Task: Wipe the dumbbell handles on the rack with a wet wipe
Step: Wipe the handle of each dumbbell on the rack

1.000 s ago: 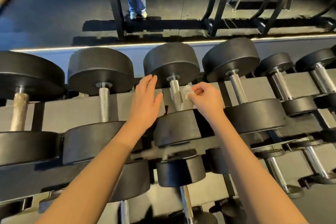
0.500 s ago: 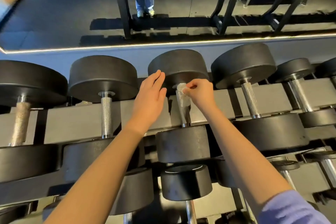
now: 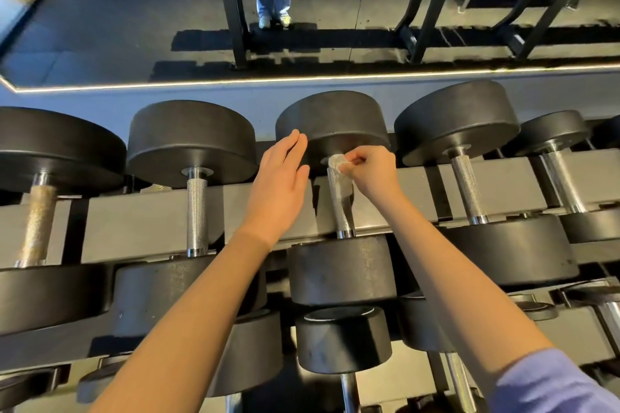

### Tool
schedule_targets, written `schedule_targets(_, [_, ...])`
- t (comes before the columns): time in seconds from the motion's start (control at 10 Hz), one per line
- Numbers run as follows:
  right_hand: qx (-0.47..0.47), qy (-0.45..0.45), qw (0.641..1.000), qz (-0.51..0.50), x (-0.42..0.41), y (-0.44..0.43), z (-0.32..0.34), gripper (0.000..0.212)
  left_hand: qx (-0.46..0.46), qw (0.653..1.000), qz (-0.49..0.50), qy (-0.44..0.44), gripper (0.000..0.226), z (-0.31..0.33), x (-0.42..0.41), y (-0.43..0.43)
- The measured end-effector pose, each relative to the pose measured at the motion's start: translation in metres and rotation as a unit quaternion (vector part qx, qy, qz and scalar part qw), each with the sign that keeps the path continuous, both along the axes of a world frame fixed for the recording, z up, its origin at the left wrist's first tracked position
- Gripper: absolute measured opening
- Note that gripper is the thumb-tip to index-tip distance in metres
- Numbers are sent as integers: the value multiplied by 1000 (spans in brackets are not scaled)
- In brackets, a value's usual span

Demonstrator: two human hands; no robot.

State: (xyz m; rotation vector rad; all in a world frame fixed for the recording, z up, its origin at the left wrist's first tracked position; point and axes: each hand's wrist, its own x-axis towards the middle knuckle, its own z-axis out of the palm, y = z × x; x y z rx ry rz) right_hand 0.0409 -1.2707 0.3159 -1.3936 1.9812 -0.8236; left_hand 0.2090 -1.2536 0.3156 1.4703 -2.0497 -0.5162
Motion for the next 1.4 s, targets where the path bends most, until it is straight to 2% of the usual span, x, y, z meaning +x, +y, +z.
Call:
schedule_targets(0.1, [43,-14,999,13,-6,7,-1,8,4,1000,0,-3,50,-1,1,-1])
schedule_targets(0.2, [150,-3,986,78,-16,28,2,20,5,1000,-1,1,50,-1,1,0])
schedule_targets(0.3, [178,-2,979,99,-18,36,2,10,5,1000,1,3,50,-2,1,1])
schedule_targets(0.4, [85,-6,994,64,-16,29,0,24,7,1000,-1,3,50,-1,0,-1])
schedule_targets(0.5, [81,-34,995,48,-15,30,0,30,7,1000,-3,-1,50,1,1,-1])
schedule_targets(0.6, [192,11,974,119,-18,42,4,20,12,1000,-3,3,49,1,1,0])
schedule_targets(0.7, [236,30,961,142,-17,43,9,19,16,1000,-2,6,49,0,1,-1])
schedule_targets(0.8, [96,21,993,70,-9,26,7,16,15,1000,-6,4,48,1,2,-2])
schedule_targets(0.9, [-18,57,997,46,2,18,2,14,20,1000,-10,2,47,3,4,-4])
schedule_targets(1.0, [53,102,989,91,3,6,5,27,23,1000,-15,6,47,4,5,-5])
schedule_targets(1.1, [216,128,959,132,0,-2,5,38,27,999,-19,15,47,4,5,-4])
schedule_targets(1.2, [28,120,982,142,10,9,-2,19,32,999,-18,16,47,5,5,-4])
schedule_targets(1.3, [-44,139,983,112,12,10,-5,15,37,999,-17,16,47,5,5,-4])
schedule_targets(1.4, [-16,148,982,114,13,13,-2,15,42,999,-19,17,47,6,7,-5])
